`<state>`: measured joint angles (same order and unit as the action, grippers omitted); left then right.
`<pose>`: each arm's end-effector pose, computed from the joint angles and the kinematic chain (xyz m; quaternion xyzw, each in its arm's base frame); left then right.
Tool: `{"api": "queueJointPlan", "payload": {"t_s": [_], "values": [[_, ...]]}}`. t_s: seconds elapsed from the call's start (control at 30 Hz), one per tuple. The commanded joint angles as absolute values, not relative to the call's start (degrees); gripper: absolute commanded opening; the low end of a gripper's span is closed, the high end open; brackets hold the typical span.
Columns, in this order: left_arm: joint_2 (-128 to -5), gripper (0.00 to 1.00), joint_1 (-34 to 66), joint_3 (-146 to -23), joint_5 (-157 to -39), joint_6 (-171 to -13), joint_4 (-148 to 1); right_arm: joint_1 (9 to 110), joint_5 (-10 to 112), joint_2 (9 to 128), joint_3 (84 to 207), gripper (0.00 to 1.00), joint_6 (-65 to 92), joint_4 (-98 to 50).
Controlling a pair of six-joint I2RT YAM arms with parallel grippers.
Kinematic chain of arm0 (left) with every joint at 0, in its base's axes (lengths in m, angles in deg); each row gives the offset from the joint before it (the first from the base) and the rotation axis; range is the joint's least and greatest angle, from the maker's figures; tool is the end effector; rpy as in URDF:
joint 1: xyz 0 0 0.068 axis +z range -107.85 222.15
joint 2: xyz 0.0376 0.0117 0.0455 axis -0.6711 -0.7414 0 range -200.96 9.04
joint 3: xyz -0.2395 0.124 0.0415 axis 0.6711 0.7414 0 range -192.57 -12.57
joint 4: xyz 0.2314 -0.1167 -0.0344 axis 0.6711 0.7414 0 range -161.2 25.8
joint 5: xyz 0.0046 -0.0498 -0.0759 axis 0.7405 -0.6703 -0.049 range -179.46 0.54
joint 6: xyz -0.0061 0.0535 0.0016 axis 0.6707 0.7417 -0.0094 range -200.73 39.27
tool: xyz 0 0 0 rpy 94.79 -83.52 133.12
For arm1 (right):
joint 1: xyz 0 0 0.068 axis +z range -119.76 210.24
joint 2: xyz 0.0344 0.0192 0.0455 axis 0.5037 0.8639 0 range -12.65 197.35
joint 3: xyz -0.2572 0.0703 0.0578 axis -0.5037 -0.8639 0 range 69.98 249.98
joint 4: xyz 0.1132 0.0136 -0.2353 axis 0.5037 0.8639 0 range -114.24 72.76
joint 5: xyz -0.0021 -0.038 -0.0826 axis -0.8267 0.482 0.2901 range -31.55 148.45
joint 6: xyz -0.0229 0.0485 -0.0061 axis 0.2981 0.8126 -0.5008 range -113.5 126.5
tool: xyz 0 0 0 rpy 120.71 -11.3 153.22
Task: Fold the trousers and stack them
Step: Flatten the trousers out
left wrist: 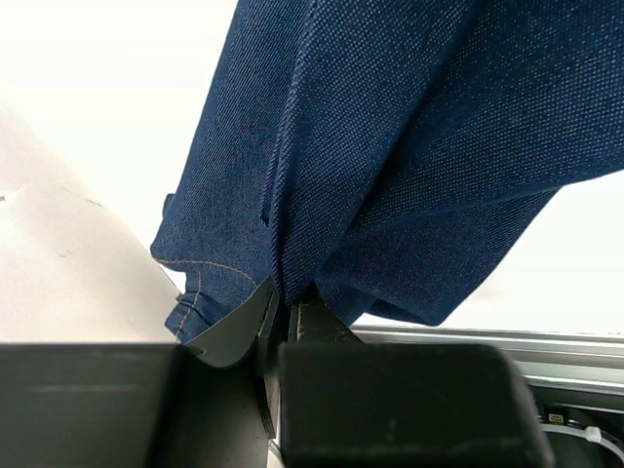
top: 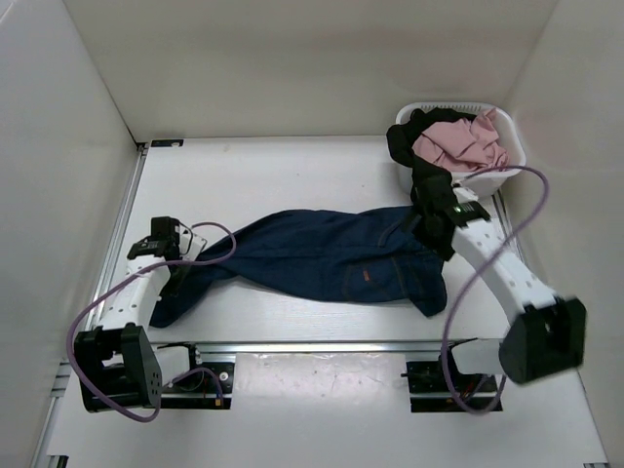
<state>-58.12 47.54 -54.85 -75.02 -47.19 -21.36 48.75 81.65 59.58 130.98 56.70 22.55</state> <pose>0.1920 0.0270 0.2036 0.2230 0.9578 0.1614 0.0828 0.2397 0.0654 0.2855 0.3104 0.8907 -0.0073 0.3319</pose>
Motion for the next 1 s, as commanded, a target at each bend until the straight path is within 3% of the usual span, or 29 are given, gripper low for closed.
{"api": "queueJointPlan", "payload": {"t_s": [0.0,0.17,0.47,0.57,0.6,0.7,0.73,0.97], "values": [[-55.7,0.15,47.2,-53.9,-72.8,-47.7,-21.3,49.1,80.7,70.7,139.3,0.99,55.6,16.6],[-55.2,0.17,47.2,-53.3,-71.5,-47.7,-21.3,49.1,76.0,85.9,147.9,0.99,56.9,23.1],[-54.1,0.17,47.2,-53.9,-70.3,-47.7,-20.8,49.1,71.8,86.6,138.1,0.98,62.1,18.7],[-54.6,0.17,47.8,-54.9,-69.7,-47.7,-20.8,48.5,71.8,87.1,136.6,0.80,62.8,17.1],[-54.6,0.17,47.8,-55.5,-69.7,-47.7,-20.8,48.5,72.6,87.6,136.6,0.55,62.8,17.1],[-55.1,0.15,47.8,-56.8,-69.1,-47.7,-21.3,47.2,75.7,89.5,137.5,0.07,63.5,16.5],[-55.1,0.15,48.3,-56.8,-68.5,-47.7,-21.3,46.6,76.9,90.4,138.2,0.00,62.1,17.1],[-56.9,0.15,50.1,-61.0,-65.8,-41.8,-25.7,44.9,82.6,88.1,150.0,0.00,53.8,18.7]]}}
